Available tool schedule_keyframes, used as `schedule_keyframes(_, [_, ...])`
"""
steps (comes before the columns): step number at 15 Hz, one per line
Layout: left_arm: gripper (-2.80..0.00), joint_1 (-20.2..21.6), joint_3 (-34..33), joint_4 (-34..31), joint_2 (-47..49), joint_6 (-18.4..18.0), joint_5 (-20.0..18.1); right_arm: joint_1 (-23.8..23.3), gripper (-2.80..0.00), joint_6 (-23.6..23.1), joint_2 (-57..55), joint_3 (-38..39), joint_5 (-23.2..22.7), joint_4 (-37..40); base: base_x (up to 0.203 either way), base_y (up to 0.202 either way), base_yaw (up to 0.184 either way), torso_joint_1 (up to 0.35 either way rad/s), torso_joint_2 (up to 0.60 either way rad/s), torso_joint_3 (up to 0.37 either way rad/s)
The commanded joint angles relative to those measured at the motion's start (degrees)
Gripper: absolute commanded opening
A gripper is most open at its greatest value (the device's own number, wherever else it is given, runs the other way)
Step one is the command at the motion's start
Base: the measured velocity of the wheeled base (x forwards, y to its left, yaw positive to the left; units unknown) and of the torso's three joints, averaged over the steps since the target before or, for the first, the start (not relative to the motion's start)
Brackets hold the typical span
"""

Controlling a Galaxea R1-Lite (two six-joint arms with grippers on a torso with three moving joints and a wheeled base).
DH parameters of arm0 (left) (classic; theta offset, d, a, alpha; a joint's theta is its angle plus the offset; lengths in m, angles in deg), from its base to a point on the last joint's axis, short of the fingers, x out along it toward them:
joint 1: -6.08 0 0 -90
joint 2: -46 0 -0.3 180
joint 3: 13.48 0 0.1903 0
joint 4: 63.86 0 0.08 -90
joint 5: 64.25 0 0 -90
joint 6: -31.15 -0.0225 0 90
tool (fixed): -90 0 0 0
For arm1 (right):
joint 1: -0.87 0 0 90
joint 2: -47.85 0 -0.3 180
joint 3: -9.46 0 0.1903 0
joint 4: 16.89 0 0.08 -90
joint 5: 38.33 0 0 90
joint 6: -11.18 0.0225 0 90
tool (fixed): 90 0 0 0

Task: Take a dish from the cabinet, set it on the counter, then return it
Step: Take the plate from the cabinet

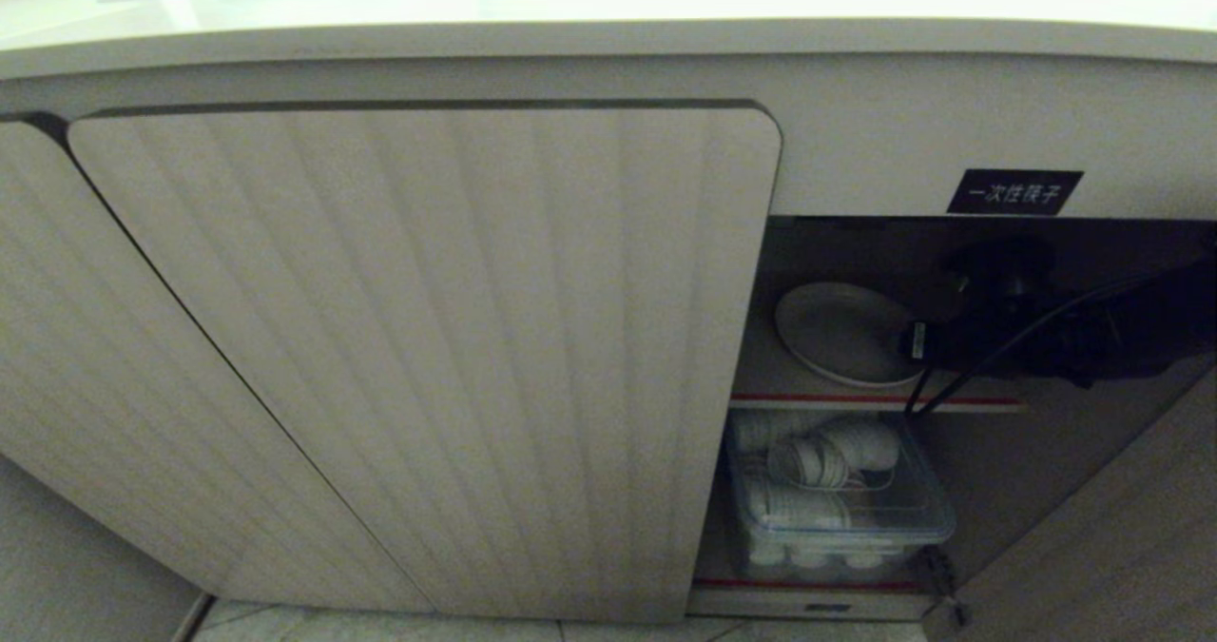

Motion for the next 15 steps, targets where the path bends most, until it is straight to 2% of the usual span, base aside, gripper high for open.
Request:
schedule_keyframes(1, [-2.8,0.0,0.0,0.0,0.0,0.0,0.0,0.0,-2.8,0.1,-0.1,-0.2,0.1,0.0,0.0,0.0,0.0,0.0,0.0,0.0])
schedule_keyframes(15, [-2.8,0.0,0.0,0.0,0.0,0.0,0.0,0.1,-2.8,0.2,0.2,0.2,0.0,-0.7,0.0,0.0,0.0,0.0,0.0,0.0])
